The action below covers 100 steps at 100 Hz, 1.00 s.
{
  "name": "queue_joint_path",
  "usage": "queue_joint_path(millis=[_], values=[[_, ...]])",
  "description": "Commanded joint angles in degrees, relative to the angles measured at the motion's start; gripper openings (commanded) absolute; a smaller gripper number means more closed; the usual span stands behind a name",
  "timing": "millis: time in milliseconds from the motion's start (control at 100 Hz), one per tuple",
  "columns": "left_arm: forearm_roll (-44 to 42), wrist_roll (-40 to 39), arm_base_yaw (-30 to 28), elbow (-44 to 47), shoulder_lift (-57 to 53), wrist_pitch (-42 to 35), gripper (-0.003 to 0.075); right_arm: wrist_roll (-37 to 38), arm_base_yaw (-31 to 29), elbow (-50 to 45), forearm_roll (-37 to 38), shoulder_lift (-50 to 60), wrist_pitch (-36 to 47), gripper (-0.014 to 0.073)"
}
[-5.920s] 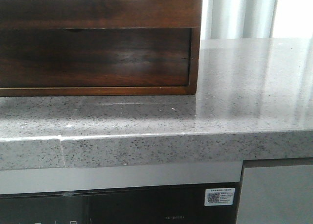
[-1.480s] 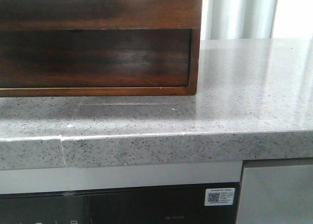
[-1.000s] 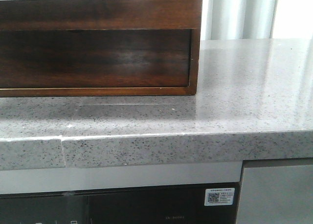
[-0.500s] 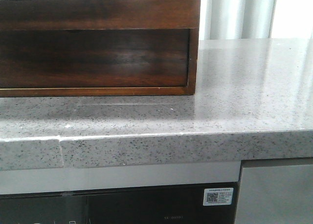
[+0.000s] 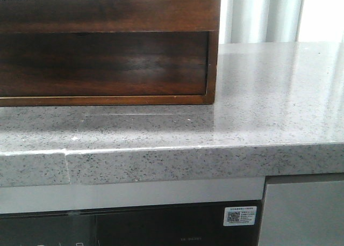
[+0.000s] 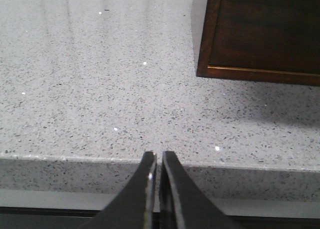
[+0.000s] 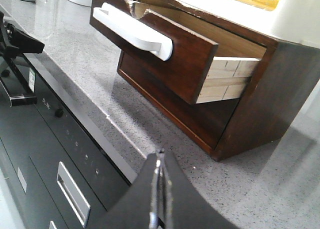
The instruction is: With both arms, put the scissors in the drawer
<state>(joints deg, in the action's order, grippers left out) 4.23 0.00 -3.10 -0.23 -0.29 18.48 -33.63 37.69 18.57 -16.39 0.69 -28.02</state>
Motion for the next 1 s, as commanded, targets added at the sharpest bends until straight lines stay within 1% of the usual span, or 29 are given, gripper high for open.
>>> queue_joint_path(millis=[0,430,460,490,540,580,590,610,660,710,770,840,910,990], values=[[0.2,-0.6,0.0,1.2,-1.9,-2.6,-0.0020,-0.1,-0.1,1.4,-0.4,0.8,4.5,-0.0046],[0.2,-0.6,0.0,1.2,-1.9,-2.6,-0.0020,-0.1,-0.1,0.8,-0.3,0.8,5.1,-0.0046],[0.2,-0.6,0.0,1.2,-1.9,-2.6,-0.0020,0.7,-0.2,0.8,0.0,0.8,5.6,-0.0046],[0.2,-0.6,0.0,1.2,-1.9,-2.6,-0.0020,2.9,-0.3,0.7,0.8,0.8,6.8,-0.0046],[0.2,-0.6,0.0,1.2,-1.9,-2.6,-0.0020,9.2,-1.0,-0.3,4.2,0.8,10.4,-0.0046],[0.2,-0.6,0.0,1.2,-1.9,-2.6,-0.0020,17.0,-1.8,-1.4,9.2,0.8,14.1,-0.0046],[0.2,-0.6,0.0,1.2,-1.9,-2.6,-0.0020,19.7,-2.0,-1.9,11.1,0.8,15.6,-0.0046],[0.2,-0.6,0.0,1.2,-1.9,-2.6,-0.0020,22.4,-2.6,-2.8,12.9,0.8,18.2,-0.0046],[0.2,-0.6,0.0,1.2,-1.9,-2.6,-0.0020,31.7,-4.7,-5.1,19.9,0.8,25.0,-0.0046],[0.2,-0.6,0.0,1.2,-1.9,-2.6,-0.0020,37.5,-7.4,-7.9,24.1,0.8,32.7,-0.0046],[0.2,-0.6,0.0,1.2,-1.9,-2.6,-0.0020,41.3,-11.5,-11.4,26.0,0.8,41.5,-0.0046],[0.2,-0.6,0.0,1.2,-1.9,-2.6,-0.0020,44.4,-16.0,-14.9,26.2,0.9,48.0,-0.0046],[0.2,-0.6,0.0,1.2,-1.9,-2.6,-0.0020,47.3,-20.1,-17.6,26.2,0.9,50.9,-0.0046],[0.2,-0.6,0.0,1.2,-1.9,-2.6,-0.0020,48.7,-24.2,-19.2,27.0,1.0,50.5,-0.0046]])
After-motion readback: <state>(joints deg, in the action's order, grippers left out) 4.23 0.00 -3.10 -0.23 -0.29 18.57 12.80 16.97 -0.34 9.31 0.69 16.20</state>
